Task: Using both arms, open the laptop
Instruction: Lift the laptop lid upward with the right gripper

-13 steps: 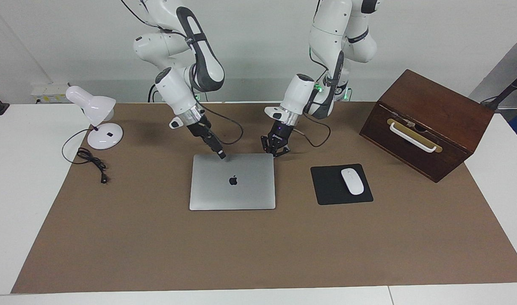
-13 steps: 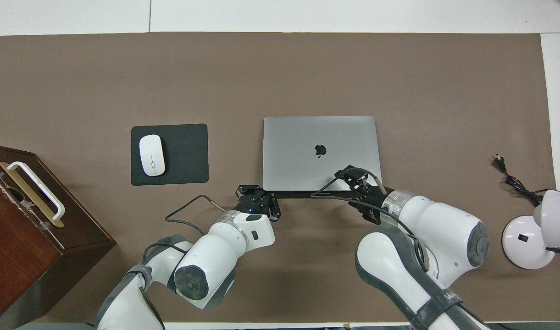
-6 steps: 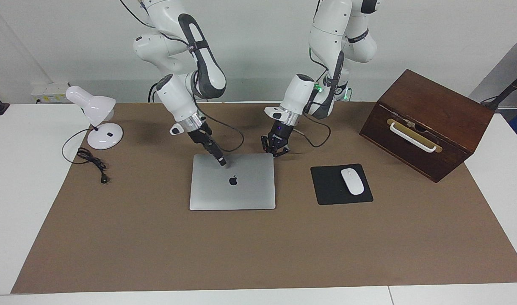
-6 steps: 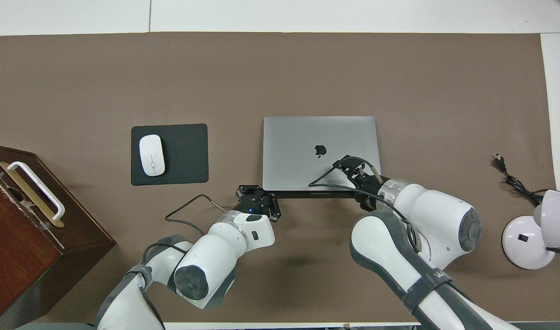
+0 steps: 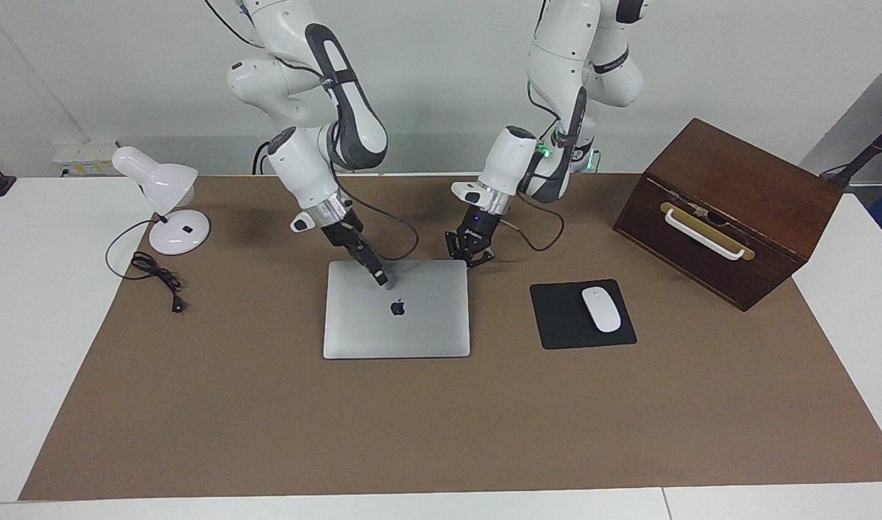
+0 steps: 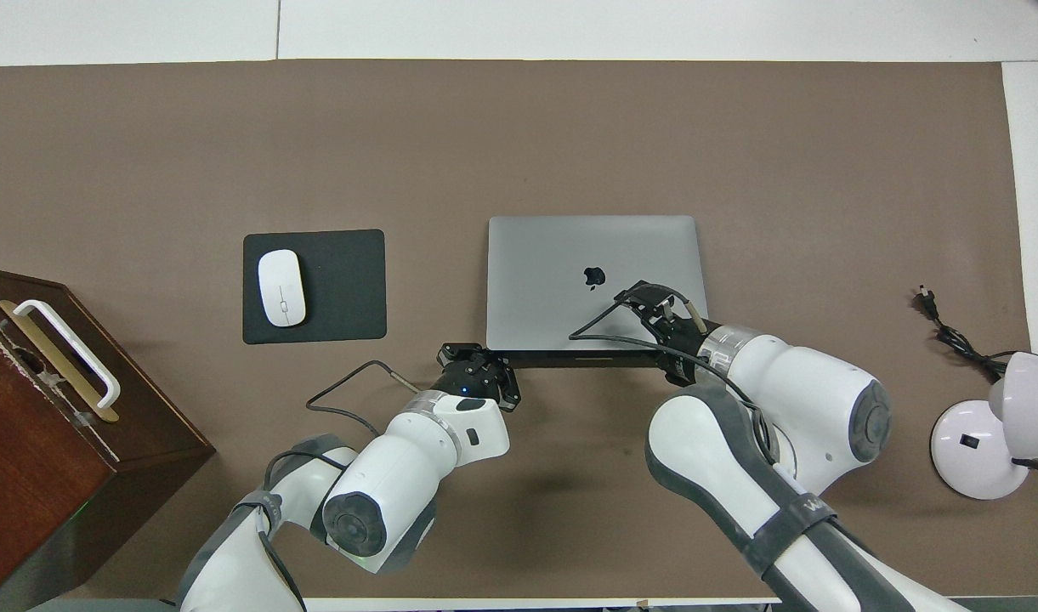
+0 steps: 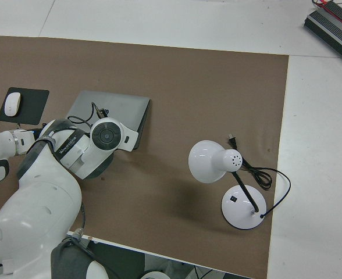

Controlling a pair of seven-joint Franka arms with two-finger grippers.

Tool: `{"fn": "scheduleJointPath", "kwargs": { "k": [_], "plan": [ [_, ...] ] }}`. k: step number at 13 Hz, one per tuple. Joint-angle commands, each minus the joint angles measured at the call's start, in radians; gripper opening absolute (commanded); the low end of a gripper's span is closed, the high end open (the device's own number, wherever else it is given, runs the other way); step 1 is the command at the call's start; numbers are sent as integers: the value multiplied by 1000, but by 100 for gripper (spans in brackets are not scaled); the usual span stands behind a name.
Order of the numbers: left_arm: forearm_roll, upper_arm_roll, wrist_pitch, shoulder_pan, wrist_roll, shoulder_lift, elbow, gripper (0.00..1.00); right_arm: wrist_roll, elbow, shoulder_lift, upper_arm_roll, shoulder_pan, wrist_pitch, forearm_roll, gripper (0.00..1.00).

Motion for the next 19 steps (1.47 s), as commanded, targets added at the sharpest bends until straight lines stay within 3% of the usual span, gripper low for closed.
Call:
{"fn": "scheduleJointPath", "kwargs": {
  "k": [1, 11, 19],
  "plan": [
    [-6, 14, 19, -5, 25, 47, 15, 0, -41, 75, 45, 9, 1, 55, 55, 100],
    [-6, 15, 19, -5, 30, 52, 19, 0, -44, 266, 131, 8, 0, 65, 64, 100],
    [-6, 14, 19, -5, 30, 53, 20, 0, -95, 415, 187, 6, -63, 48, 56, 100]
  ]
}}
